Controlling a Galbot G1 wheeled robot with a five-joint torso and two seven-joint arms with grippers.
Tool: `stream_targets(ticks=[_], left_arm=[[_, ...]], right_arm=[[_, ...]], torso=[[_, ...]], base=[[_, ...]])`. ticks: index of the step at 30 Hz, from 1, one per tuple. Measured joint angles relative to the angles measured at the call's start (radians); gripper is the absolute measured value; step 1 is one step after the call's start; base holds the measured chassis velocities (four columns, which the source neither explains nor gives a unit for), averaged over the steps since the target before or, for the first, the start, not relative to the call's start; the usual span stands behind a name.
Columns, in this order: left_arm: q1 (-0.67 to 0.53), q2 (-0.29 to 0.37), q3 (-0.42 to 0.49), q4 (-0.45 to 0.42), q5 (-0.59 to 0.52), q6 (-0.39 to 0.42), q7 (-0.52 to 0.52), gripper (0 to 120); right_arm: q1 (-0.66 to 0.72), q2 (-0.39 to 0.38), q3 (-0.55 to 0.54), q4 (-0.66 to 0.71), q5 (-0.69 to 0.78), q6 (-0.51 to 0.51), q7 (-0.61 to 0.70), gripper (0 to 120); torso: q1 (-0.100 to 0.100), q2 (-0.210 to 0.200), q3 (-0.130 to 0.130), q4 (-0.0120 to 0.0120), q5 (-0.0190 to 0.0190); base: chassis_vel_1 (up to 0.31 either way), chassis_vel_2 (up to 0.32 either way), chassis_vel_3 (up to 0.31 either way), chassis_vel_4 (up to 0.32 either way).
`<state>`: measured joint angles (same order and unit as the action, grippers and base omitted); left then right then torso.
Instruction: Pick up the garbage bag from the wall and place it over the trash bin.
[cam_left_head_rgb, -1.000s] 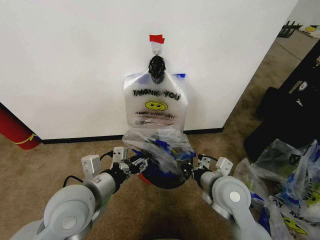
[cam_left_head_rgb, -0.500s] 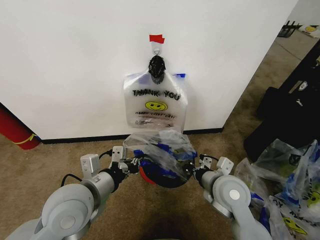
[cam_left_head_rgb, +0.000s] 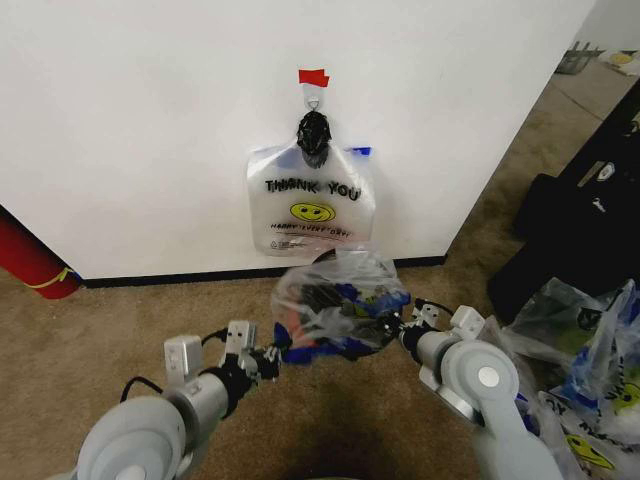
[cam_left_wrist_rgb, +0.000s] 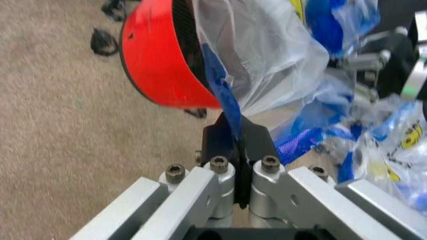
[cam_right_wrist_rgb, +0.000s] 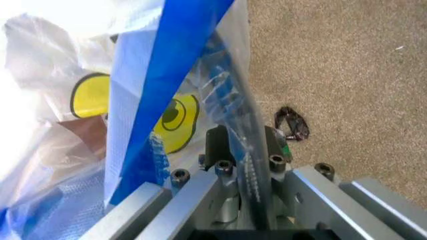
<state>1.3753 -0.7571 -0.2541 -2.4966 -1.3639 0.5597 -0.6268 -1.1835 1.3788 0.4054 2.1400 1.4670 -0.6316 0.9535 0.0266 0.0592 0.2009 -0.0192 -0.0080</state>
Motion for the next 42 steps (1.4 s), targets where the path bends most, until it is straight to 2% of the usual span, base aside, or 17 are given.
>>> stream_targets(ticks=[5,10,15,21,26,30,31,36,37,38,42], left_arm=[[0.017,-0.008,0.02,0.003,0.022,0.011,0.01,0],[0.024,-0.026,0.053,0.056,0.119,0.016,0.056,0],[0.002,-0.039,0.098,0.134,0.314,-0.004,0.113,0],[-0.046,-0.066,0.137,0.215,0.42,-0.053,0.121,0],[-0.029,-0.068,0.131,0.224,0.459,-0.071,0.125,0],[0.003,-0.056,0.097,0.18,0.474,-0.069,0.106,15],[0.003,-0.056,0.097,0.18,0.474,-0.069,0.106,15],[0.064,-0.013,0.034,0.08,0.474,-0.056,0.039,36],[0.064,-0.013,0.034,0.08,0.474,-0.056,0.039,36],[0.079,-0.007,0.028,0.064,0.476,-0.054,0.027,43],[0.102,0.002,0.011,0.04,0.513,-0.057,0.007,54]], right_arm=[[0.001,0.0,0.002,0.009,0.028,-0.005,0.011,0],[0.0,-0.004,0.002,0.037,0.069,-0.022,0.031,0],[-0.009,-0.014,0.007,0.063,0.1,-0.045,0.047,0],[-0.038,-0.021,-0.009,0.084,0.11,-0.086,0.054,0],[-0.044,-0.023,-0.024,0.09,0.101,-0.094,0.049,0],[-0.035,-0.029,-0.031,0.077,0.08,-0.09,0.036,0],[-0.035,-0.029,-0.031,0.077,0.08,-0.09,0.036,0],[-0.017,-0.04,-0.023,0.028,0.052,-0.08,0.023,0],[-0.017,-0.04,-0.023,0.028,0.052,-0.08,0.023,0],[-0.015,-0.041,-0.02,0.02,0.051,-0.08,0.023,0],[-0.011,-0.044,-0.013,0.009,0.051,-0.08,0.023,0]], torso=[[0.0,0.0,0.0,0.0,0.0001],[0.0,0.0,0.0,0.0,-0.0001],[0.0,0.0,0.0,0.0,0.0001],[0.0,0.0,0.0,-0.0003,-0.0001],[0.0,0.0,0.0,-0.0001,-0.0001],[0.0,0.0,0.0,0.0001,0.0001],[0.0,0.0,0.0,0.0001,0.0001],[0.0,0.0,0.0,-0.0001,0.0],[0.0,0.0,0.0,-0.0001,0.0],[0.0,0.0,0.0,0.0001,0.0001],[0.0,0.0,0.0,0.0,0.0]], base=[[0.0,0.0,0.0,0.0],[0.0,0.0,0.0,0.0],[0.0,0.0,0.0,0.0],[0.0,0.0,0.0,0.0],[0.0,0.0,0.0,0.0],[0.0,0.0,0.0,0.0],[0.0,0.0,0.0,0.0],[0.0,0.0,0.0,0.0],[0.0,0.0,0.0,0.0],[0.0,0.0,0.0,0.0],[0.0,0.0,0.0,0.0]])
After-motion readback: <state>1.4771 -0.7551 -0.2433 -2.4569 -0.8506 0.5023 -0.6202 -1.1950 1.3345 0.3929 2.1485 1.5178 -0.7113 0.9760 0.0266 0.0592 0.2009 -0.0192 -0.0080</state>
